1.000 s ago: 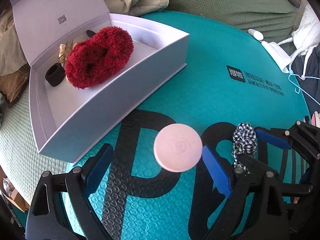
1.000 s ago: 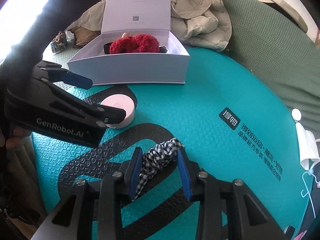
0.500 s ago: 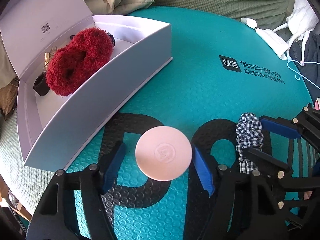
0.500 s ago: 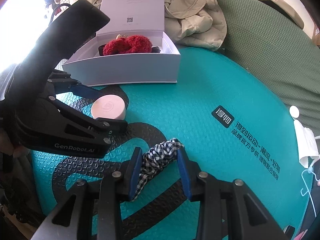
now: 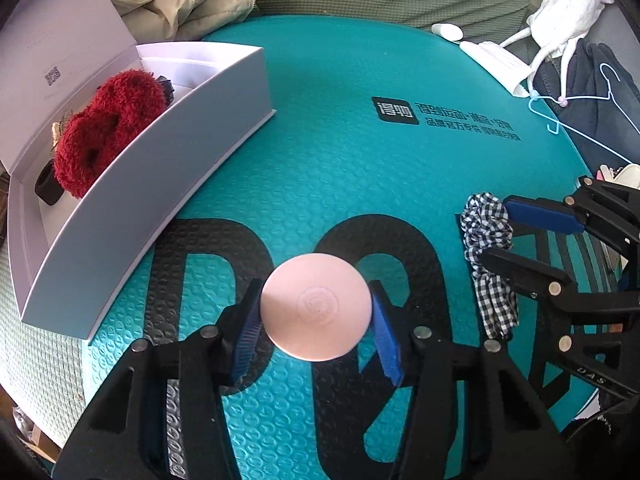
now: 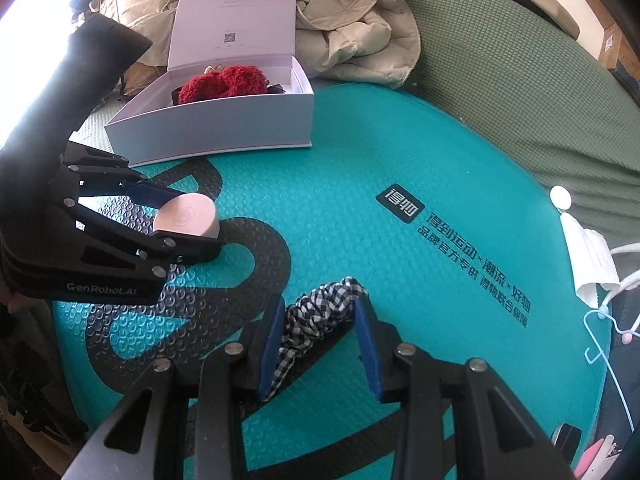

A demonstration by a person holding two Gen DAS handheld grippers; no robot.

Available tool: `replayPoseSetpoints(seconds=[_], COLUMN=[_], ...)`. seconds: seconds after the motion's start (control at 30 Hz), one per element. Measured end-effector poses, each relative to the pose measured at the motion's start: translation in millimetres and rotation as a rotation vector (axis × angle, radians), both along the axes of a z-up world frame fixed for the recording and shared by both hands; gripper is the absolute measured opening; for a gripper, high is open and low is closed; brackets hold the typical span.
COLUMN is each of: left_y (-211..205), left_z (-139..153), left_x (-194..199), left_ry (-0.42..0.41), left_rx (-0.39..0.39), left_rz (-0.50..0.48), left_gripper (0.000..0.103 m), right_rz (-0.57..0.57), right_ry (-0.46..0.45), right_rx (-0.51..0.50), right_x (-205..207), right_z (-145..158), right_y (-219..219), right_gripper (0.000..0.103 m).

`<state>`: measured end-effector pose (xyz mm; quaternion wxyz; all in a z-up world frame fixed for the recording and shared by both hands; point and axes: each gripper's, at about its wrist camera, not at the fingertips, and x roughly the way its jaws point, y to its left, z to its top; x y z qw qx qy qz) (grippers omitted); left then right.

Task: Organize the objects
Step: 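Grasp the pink round compact with the left tool while the right tool grasps the gingham scrunchie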

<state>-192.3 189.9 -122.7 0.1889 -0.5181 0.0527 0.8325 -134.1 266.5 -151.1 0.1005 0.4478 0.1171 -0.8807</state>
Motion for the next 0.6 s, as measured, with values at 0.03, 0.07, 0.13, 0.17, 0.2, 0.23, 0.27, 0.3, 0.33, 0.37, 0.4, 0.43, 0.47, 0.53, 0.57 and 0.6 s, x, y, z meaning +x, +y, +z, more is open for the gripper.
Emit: replayPoseSetpoints(seconds=[0.03, 0.07, 0.13, 0.17, 0.2, 0.23, 0.27, 0.3, 0.33, 0.37, 0.4, 0.43, 0.47, 0.53, 0.57, 0.6], left_y=[2.0, 4.3, 9.0, 11.7, 12.9, 13.6, 14.4, 15.2, 15.4, 15.1, 14.9, 13.7, 11.5, 9.8, 9.2, 9.2], left_z=[0.4, 0.5, 0.7, 0.9, 1.1, 1.0, 1.2, 1.4, 1.1, 1.1, 0.8, -0.1, -0.5, -1.4, -1.6, -1.8], left_x=[2.3, 4.4, 9.7, 11.6, 13.1, 13.8, 13.9, 14.5, 14.8, 15.0, 14.7, 13.8, 13.2, 11.1, 11.3, 11.3], left_ry=[-0.004, -0.005, 0.006, 0.015, 0.019, 0.019, 0.022, 0.023, 0.025, 0.027, 0.029, 0.030, 0.025, 0.019, 0.019, 0.021], left_rx=[0.014, 0.022, 0.006, -0.012, -0.021, -0.025, -0.027, -0.031, -0.036, -0.044, -0.057, -0.063, -0.058, -0.051, -0.052, -0.057], left_rz=[-0.013, -0.021, -0.031, -0.036, -0.039, -0.038, -0.036, -0.037, -0.037, -0.034, -0.025, -0.014, -0.007, -0.001, -0.001, -0.001], left_gripper=[0.049, 0.049, 0.049, 0.049, 0.049, 0.049, 0.049, 0.049, 0.050, 0.054, 0.058, 0.063, 0.064, 0.064, 0.064, 0.064], right_rz=[-0.010, -0.022, -0.048, -0.065, -0.082, -0.098, -0.117, -0.140, -0.160, -0.171, -0.177, -0.185, -0.189, -0.178, -0.176, -0.177], right_ry=[-0.003, -0.006, -0.014, -0.015, -0.013, -0.010, -0.006, -0.004, -0.005, -0.006, -0.011, -0.017, -0.021, -0.027, -0.031, -0.039], right_rx=[-0.003, -0.012, -0.035, -0.040, -0.042, -0.045, -0.049, -0.052, -0.059, -0.077, -0.096, -0.102, -0.101, -0.095, -0.094, -0.097], right_x=[1.9, 3.3, 5.6, 6.3, 7.6, 8.9, 10.3, 11.6, 12.6, 14.1, 15.2, 15.7, 16.3, 17.0, 17.3, 17.6], right_z=[0.3, 0.5, -0.2, -0.9, -1.0, -0.8, -0.7, -1.2, -2.1, -3.0, -4.4, -5.8, -6.8, -8.8, -9.9, -11.5], right_y=[3.4, 7.4, 15.0, 18.5, 21.2, 23.1, 24.3, 25.2, 25.6, 26.2, 27.3, 27.2, 25.9, 22.1, 19.9, 18.6], right_gripper=[0.036, 0.036, 0.036, 0.037, 0.041, 0.042, 0.043, 0.048, 0.053, 0.053, 0.053, 0.053, 0.053, 0.054, 0.054, 0.054])
